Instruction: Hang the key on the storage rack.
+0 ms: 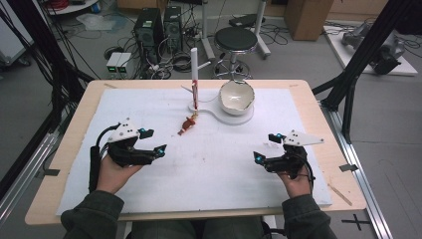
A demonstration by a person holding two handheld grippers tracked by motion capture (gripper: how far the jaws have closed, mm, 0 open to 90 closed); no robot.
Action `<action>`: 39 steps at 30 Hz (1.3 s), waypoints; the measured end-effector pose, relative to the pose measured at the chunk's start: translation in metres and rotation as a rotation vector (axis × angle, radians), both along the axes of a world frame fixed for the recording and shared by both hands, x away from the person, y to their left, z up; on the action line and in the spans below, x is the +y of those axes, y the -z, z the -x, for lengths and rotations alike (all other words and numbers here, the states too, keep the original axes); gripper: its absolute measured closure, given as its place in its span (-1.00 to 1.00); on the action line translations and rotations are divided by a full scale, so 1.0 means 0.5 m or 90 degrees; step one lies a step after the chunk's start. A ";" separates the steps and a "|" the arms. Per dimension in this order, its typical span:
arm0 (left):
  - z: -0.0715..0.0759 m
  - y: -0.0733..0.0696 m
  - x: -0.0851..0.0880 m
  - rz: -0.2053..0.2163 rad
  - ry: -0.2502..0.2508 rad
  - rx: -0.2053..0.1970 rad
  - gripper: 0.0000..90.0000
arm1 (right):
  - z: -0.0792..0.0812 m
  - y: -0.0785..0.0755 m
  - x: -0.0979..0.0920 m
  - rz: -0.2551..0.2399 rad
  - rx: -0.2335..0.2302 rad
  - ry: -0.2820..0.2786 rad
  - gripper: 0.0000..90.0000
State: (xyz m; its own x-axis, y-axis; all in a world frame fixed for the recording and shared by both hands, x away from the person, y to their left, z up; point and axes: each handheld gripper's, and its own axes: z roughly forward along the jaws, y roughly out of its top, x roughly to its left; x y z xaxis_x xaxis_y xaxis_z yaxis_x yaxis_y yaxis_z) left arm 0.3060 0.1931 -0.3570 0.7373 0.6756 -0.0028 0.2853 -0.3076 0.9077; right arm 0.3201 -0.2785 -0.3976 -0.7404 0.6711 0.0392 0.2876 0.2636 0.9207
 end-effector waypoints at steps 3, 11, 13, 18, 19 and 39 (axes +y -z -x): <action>0.005 0.001 0.004 0.002 -0.002 -0.001 -0.35 | 0.000 0.000 0.000 0.000 0.001 0.000 -0.79; 0.019 0.005 0.015 0.011 -0.007 -0.006 -0.36 | 0.002 0.000 0.000 -0.001 0.001 0.001 -0.79; 0.021 0.006 0.016 0.009 -0.007 -0.007 -0.36 | 0.002 0.000 0.000 0.000 0.001 0.001 -0.79; 0.031 0.010 0.034 0.018 -0.018 -0.008 -0.36 | 0.001 0.001 0.001 -0.001 0.003 0.002 -0.79; 0.033 0.011 0.037 0.017 -0.018 -0.006 -0.36 | 0.000 0.001 0.001 0.000 0.001 0.003 -0.79; 0.062 0.037 0.071 0.023 -0.043 -0.009 -0.37 | 0.000 0.007 0.002 0.009 0.011 0.003 -0.79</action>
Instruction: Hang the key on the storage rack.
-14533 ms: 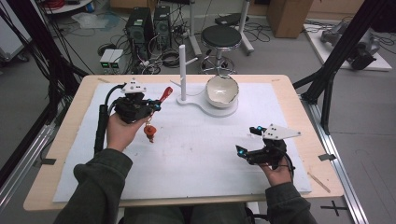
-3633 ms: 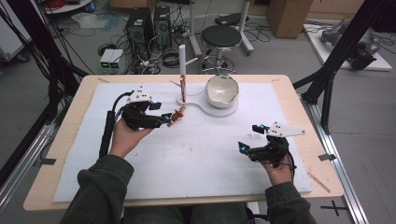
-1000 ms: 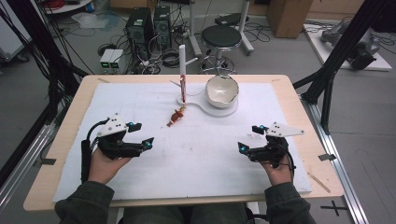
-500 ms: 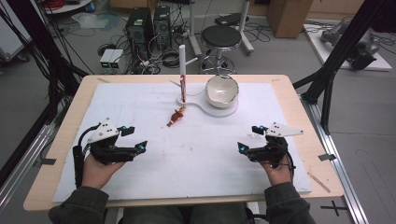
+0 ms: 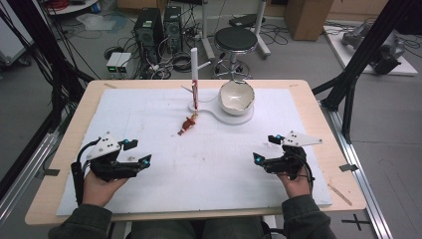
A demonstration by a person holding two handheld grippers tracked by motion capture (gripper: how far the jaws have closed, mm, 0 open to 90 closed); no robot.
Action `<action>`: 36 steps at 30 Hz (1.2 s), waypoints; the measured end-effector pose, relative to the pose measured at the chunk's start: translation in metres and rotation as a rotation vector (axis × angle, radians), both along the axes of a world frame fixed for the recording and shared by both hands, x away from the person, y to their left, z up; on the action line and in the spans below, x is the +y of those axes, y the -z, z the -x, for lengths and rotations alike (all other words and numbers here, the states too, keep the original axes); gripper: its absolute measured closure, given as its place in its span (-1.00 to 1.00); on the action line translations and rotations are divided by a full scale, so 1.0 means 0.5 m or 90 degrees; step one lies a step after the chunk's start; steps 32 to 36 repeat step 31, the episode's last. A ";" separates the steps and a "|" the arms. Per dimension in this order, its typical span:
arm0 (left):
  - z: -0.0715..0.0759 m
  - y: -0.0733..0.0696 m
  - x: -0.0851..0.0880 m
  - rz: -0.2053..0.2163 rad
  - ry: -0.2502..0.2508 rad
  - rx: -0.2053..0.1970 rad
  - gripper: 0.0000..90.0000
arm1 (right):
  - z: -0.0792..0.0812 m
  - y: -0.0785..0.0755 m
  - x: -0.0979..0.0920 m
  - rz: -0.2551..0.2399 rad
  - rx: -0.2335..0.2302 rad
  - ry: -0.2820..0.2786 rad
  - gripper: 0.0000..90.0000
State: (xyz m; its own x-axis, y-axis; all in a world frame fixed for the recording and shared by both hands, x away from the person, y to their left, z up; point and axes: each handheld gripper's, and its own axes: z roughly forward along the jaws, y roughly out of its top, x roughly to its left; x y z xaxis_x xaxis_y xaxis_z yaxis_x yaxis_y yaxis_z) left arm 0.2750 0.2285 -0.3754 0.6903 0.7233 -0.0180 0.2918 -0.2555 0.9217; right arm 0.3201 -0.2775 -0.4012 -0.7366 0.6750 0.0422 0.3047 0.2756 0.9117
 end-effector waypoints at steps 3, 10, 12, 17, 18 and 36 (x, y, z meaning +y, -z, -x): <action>0.003 0.003 0.001 -0.002 -0.002 -0.002 -0.38 | -0.001 0.002 0.001 0.002 0.000 -0.003 -0.79; 0.009 0.009 0.004 -0.003 -0.007 -0.009 -0.41 | 0.000 0.004 0.001 0.004 0.007 -0.004 -0.79; 0.011 0.011 0.006 -0.002 -0.008 -0.011 -0.41 | -0.001 0.005 0.001 0.004 0.006 -0.004 -0.79; 0.015 0.014 0.008 -0.001 -0.014 -0.014 -0.42 | 0.000 0.008 0.001 0.007 0.010 -0.007 -0.79; 0.015 0.015 0.009 -0.003 -0.013 -0.014 -0.43 | 0.001 0.008 0.002 0.008 0.014 -0.008 -0.79; 0.020 0.020 0.014 0.001 -0.020 -0.016 -0.45 | 0.000 0.018 0.009 0.019 0.023 -0.017 -0.79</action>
